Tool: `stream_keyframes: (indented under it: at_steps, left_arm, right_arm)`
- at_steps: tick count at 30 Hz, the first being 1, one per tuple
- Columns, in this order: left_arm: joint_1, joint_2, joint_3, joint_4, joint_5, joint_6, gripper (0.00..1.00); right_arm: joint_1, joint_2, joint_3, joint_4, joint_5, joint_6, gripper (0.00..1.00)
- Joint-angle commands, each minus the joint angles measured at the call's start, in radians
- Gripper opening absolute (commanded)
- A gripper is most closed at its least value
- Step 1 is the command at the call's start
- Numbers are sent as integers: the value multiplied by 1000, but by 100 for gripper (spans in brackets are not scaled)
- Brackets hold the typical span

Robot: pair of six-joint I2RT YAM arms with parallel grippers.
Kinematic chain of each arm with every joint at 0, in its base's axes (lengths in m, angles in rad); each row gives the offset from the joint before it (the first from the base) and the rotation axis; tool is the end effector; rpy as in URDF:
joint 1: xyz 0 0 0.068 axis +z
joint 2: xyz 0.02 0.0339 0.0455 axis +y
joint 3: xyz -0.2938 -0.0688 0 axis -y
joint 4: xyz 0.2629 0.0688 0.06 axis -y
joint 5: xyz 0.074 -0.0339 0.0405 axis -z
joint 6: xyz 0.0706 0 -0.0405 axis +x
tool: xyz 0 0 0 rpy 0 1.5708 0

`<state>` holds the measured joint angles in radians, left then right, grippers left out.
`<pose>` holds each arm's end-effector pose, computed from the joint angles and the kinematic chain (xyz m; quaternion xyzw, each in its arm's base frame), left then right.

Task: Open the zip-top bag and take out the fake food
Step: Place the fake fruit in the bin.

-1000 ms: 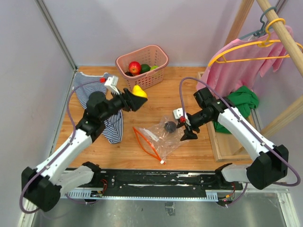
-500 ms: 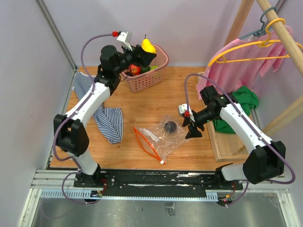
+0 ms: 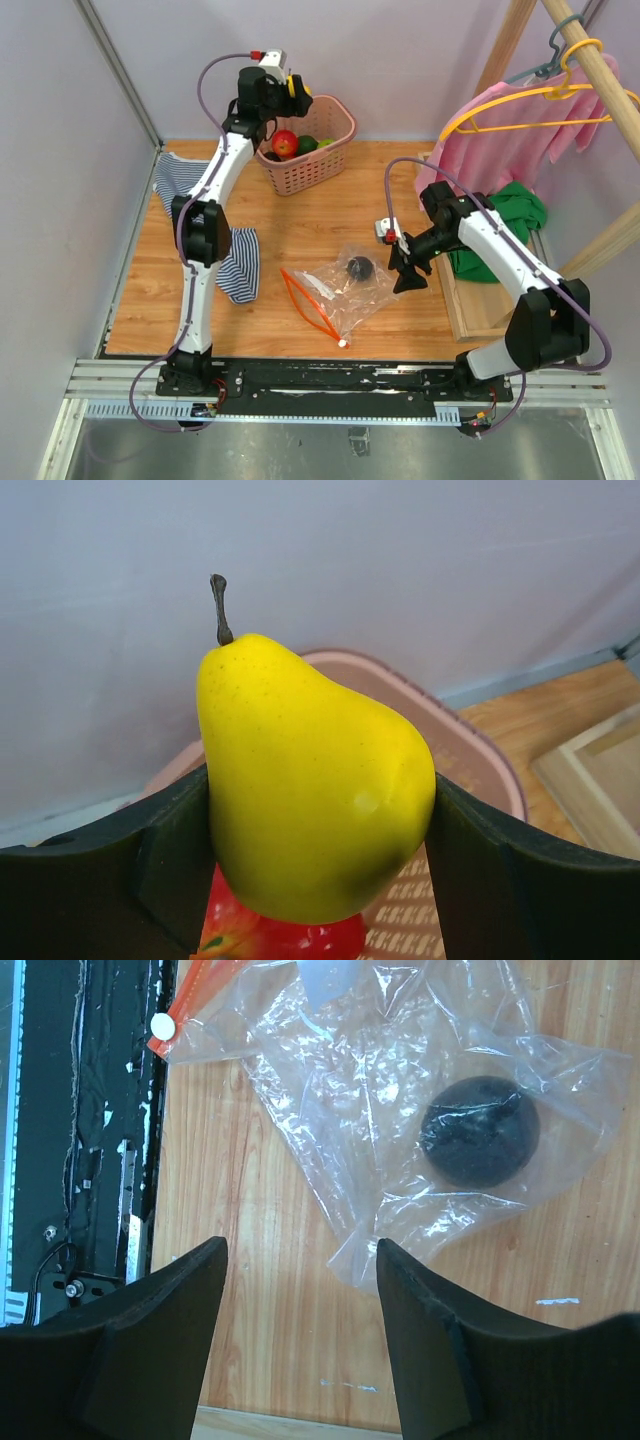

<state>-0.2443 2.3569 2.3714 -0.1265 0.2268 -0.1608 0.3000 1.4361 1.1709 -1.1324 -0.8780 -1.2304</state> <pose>0.6092 -0.1682 0.3689 0.1063 0.7370 -0.2158 0.6316 0.2424 0.1318 0.2763 -0.6512 0.6249 0.3433 0.2599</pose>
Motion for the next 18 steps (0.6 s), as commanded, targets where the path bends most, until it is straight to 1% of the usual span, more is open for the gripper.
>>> stream_keyframes:
  at_steps: [1, 6, 13, 15, 18]
  left_arm:
    - [-3, 20, 35, -37, -58, 31, 51]
    - [-3, 64, 56, -38, -96, 47, 52]
    - [-4, 85, 56, -36, -145, 50, 58]
    - [-4, 88, 57, -36, -152, 51, 61]
    - [-4, 96, 58, -36, -158, 49, 69]
  right_arm:
    - [-25, 46, 49, -51, 9, -3, 62]
    - [-25, 77, 55, -55, 19, -3, 61]
    - [-25, 86, 60, -54, 21, -4, 61]
    - [-25, 88, 60, -54, 20, -3, 61]
    - [-25, 90, 62, -55, 18, -3, 61]
